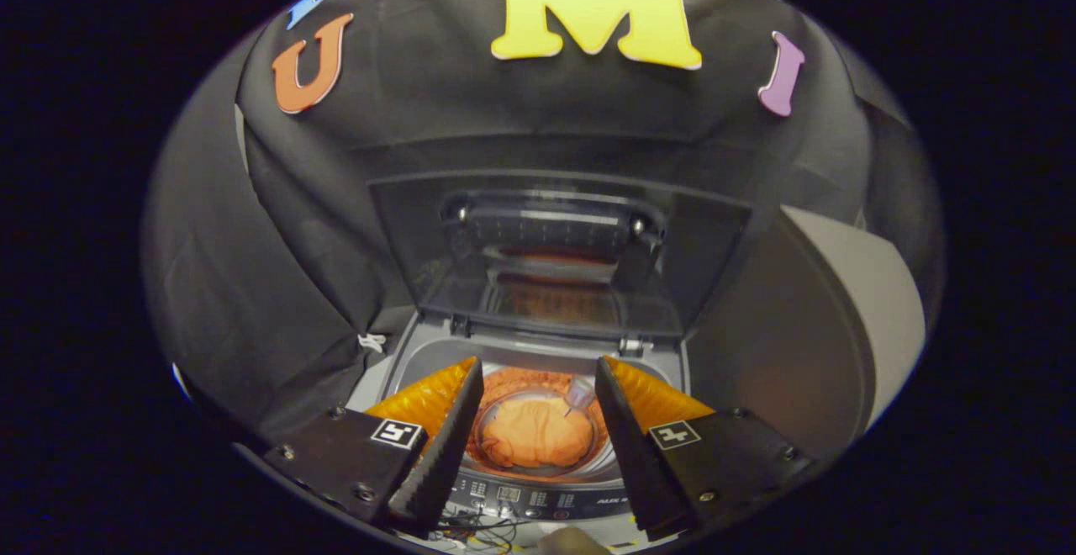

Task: Put the clothes into the washing machine and then close the washing machine lid.

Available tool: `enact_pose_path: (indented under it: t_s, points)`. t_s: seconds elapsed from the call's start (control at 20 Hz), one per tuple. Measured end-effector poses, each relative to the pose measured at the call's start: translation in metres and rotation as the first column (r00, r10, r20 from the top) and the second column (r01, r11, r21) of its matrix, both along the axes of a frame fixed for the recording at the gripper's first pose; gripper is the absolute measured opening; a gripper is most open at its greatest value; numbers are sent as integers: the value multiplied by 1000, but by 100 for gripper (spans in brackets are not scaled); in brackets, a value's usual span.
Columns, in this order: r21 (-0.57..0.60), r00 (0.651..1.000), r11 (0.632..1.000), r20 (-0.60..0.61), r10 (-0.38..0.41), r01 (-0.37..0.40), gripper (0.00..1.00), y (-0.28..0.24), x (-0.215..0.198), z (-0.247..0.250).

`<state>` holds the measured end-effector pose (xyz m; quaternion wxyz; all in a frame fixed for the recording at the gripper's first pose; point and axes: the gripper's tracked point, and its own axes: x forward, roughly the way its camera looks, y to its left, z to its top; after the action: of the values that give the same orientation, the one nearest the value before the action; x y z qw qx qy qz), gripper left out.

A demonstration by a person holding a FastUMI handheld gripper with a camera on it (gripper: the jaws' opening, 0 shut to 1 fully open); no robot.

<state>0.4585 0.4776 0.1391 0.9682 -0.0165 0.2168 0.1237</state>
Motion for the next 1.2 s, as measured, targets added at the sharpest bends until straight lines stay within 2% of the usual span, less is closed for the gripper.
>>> enact_pose_path:
  t_s: [0.4,0.7,0.95,1.2]
  points:
    - [19,984,1000,177,-9,6,84,1,14,91]
    - [41,976,999,218,-26,17,84,14,38,131]
    - [34,971,998,235,-53,47,84,22,72,144]
    - [48,981,996,173,-88,81,84,25,106,128]
